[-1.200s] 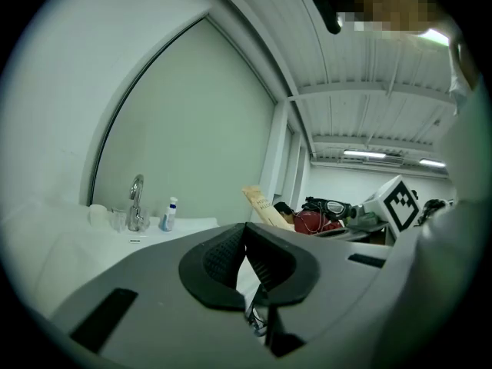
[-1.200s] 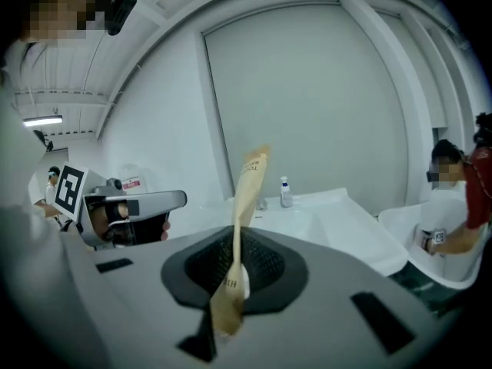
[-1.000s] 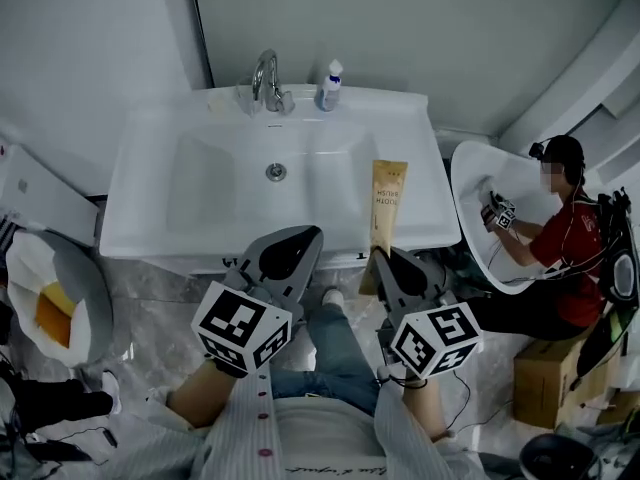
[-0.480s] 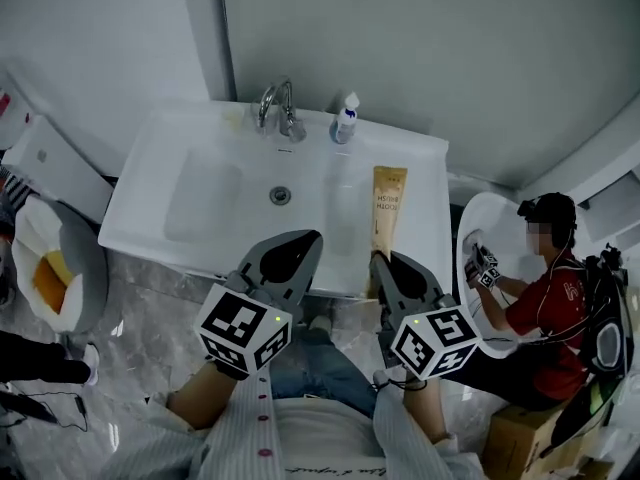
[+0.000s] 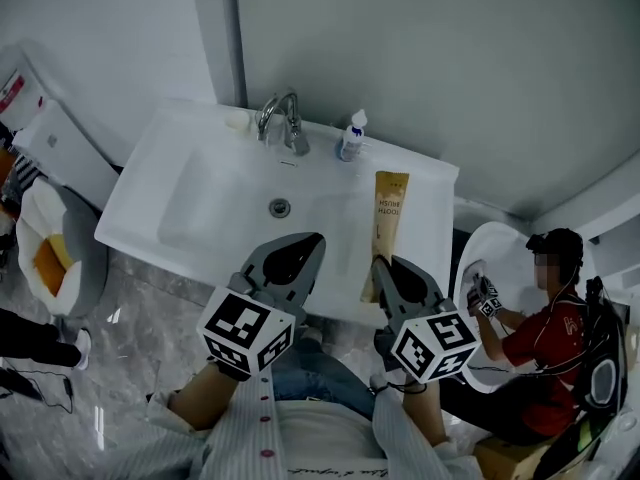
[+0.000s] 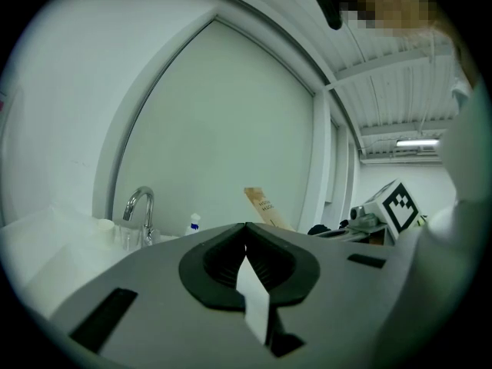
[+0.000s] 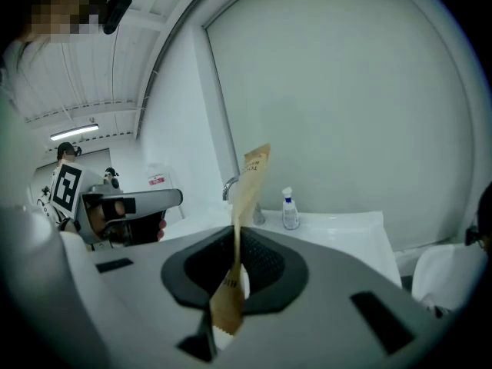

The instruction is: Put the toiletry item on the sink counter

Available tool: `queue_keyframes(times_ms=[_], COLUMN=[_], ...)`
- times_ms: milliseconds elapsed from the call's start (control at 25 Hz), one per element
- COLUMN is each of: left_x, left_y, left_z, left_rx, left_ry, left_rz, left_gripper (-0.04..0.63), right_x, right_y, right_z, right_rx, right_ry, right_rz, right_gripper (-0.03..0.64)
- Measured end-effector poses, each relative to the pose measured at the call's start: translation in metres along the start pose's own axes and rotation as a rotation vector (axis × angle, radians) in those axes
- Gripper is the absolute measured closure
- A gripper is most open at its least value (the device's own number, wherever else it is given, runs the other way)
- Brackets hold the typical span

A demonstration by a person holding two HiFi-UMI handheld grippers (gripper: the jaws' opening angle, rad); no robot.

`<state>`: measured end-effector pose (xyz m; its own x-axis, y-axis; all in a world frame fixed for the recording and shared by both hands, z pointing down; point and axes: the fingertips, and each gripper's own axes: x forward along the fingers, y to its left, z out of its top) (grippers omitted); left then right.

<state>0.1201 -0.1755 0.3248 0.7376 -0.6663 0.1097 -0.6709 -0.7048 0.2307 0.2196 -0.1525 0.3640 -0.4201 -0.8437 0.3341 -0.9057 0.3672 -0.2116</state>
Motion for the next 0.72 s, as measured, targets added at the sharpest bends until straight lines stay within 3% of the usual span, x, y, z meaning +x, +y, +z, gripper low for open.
queue_keyframes(times_ms=[480,720], left_x=[0.038,0.049], left_y=[0.02,0.028], left_z=[0.009,0.002], left_rx=[0.001,-0.032], left_ry=[0.021,0.046], left_rz=[-0.033,-0.055], left_gripper=[0.579,0.579], right_x=[0.028,0.042], right_y=[-0.024,-0.035], right_z=[0.012,0.013], right_rx=[0.026,0.041], right_ry=[0.022,0.046], right_rz=[-0.033,-0.06], right_gripper=[0.583,0.583])
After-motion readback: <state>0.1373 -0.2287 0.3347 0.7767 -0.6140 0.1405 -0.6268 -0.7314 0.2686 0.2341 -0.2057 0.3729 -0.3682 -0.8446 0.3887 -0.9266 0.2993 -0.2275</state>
